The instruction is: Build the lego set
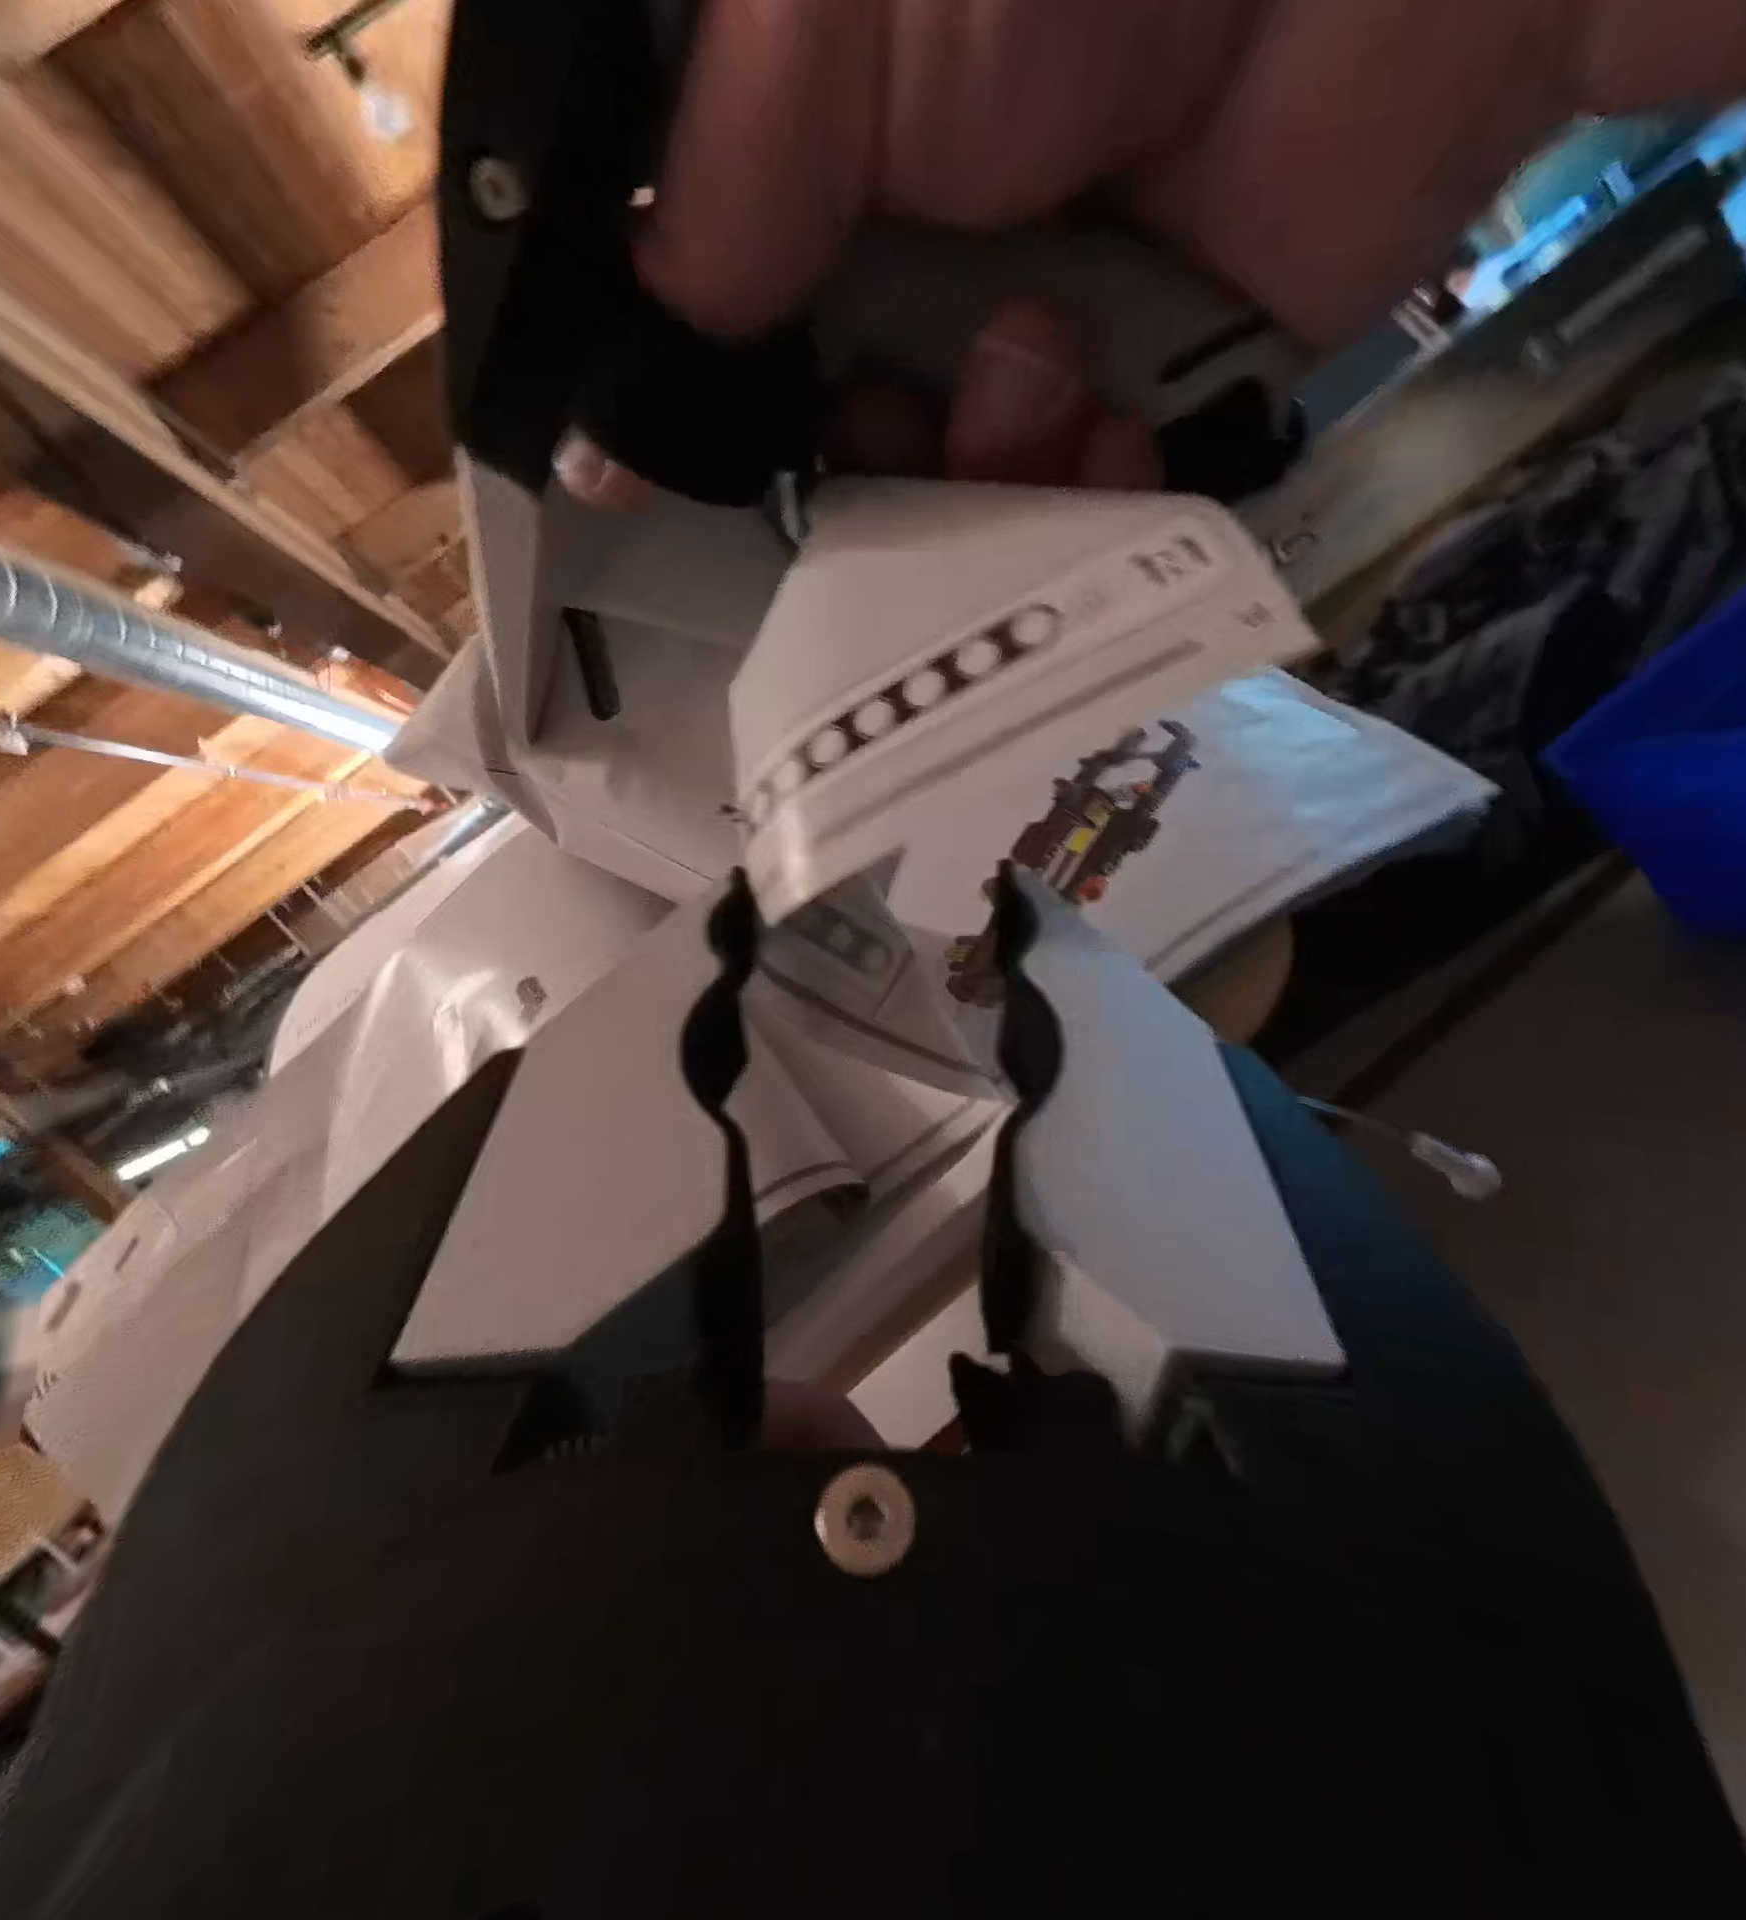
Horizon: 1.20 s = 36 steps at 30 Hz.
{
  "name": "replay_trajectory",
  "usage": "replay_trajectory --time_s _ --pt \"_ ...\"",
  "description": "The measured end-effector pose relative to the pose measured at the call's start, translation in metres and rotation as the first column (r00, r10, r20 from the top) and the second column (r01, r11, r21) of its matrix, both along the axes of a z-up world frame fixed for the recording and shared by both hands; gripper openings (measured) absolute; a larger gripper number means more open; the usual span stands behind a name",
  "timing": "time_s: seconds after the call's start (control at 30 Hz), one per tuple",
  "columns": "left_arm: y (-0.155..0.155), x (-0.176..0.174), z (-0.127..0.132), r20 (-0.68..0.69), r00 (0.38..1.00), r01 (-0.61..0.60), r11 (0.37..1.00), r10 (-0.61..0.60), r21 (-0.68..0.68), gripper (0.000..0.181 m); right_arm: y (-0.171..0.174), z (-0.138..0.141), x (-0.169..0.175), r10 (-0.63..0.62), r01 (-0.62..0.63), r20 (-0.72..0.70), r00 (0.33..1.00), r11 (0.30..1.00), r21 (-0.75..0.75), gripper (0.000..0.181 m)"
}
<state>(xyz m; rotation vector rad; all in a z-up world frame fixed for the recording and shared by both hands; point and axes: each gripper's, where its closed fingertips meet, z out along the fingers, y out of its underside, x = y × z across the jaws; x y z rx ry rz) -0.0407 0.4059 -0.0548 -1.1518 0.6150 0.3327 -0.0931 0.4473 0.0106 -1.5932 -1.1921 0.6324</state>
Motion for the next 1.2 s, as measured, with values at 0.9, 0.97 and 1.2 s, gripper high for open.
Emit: replay_trajectory --time_s 0.9,0.97,1.2 --pt "0.007 -0.193 -0.009 0.88 0.376 0.522 0.851 -0.291 0.059 0.028 0.031 -0.064 -0.077 -0.048 -0.12 0.32 0.946 0.866 0.485 0.03" --pt "0.009 -0.205 -0.01 0.883 0.373 0.526 0.849 -0.285 0.051 0.029 0.042 -0.067 -0.081 -0.089 -0.104 0.34 0.936 0.854 0.511 0.028" --pt "0.027 -0.245 -0.021 0.886 0.426 0.478 0.877 -0.185 -0.047 0.0 0.048 -0.055 -0.087 -0.127 -0.048 0.28 0.951 0.838 0.544 0.034"
